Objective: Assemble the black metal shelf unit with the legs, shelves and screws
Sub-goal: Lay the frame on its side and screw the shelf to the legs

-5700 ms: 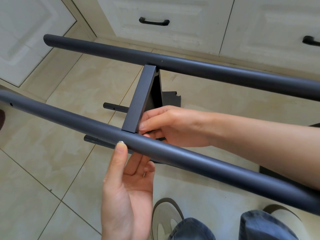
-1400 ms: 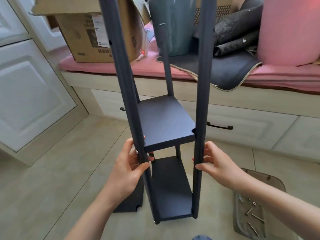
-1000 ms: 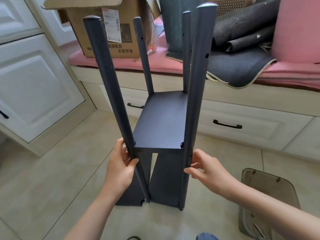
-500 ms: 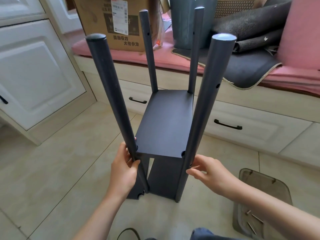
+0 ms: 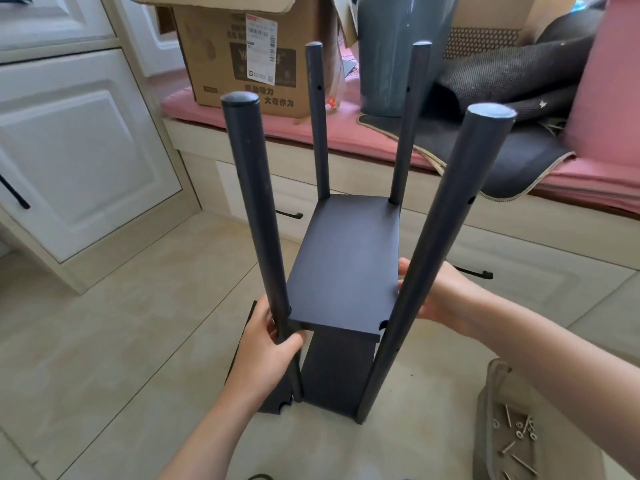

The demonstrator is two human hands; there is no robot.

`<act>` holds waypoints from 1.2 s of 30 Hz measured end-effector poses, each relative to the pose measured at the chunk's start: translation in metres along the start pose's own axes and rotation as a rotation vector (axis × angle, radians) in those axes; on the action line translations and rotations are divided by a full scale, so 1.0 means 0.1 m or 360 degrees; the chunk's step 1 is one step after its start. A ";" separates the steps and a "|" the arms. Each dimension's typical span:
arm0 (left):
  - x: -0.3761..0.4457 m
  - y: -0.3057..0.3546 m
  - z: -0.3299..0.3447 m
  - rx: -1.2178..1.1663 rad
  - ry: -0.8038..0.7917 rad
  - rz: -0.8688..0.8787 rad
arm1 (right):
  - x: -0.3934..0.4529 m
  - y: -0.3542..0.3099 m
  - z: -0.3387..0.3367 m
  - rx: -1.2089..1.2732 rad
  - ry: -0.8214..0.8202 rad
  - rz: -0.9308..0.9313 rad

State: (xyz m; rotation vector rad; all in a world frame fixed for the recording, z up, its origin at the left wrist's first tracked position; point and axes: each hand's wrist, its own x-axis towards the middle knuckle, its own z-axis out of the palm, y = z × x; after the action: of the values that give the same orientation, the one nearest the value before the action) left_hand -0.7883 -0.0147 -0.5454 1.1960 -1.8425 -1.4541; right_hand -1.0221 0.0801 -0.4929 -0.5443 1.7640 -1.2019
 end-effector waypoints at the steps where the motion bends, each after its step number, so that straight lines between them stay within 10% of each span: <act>1: -0.01 0.00 0.00 0.0003 -0.0029 -0.0010 | 0.01 -0.02 0.04 0.0021 -0.0012 0.0031; 10: -0.19 0.04 0.16 -0.0376 0.0577 -0.0486 | 0.15 0.06 0.18 0.0124 0.0038 0.0188; 15: -0.34 0.25 0.30 -0.0490 0.0024 -0.0755 | 0.17 0.12 0.16 0.0197 0.0009 0.0197; 20: -0.33 0.49 0.07 -0.0294 -0.0449 -0.0590 | 0.16 0.07 0.03 0.0122 -0.0155 0.0212; 31: 0.54 0.17 -0.58 -0.0104 0.0177 -0.0460 | 0.66 -0.20 -0.18 -0.0072 0.0218 0.0100; 36: 1.26 0.43 -0.38 -0.0081 0.0035 -0.0134 | 0.92 -0.48 -0.10 -0.0084 0.0409 -0.0007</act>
State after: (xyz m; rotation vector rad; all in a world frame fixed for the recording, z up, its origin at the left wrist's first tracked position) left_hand -0.8333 -0.1405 -0.5101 1.2732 -1.7488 -1.5179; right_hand -1.0822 -0.0044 -0.4886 -0.4389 2.0162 -1.2765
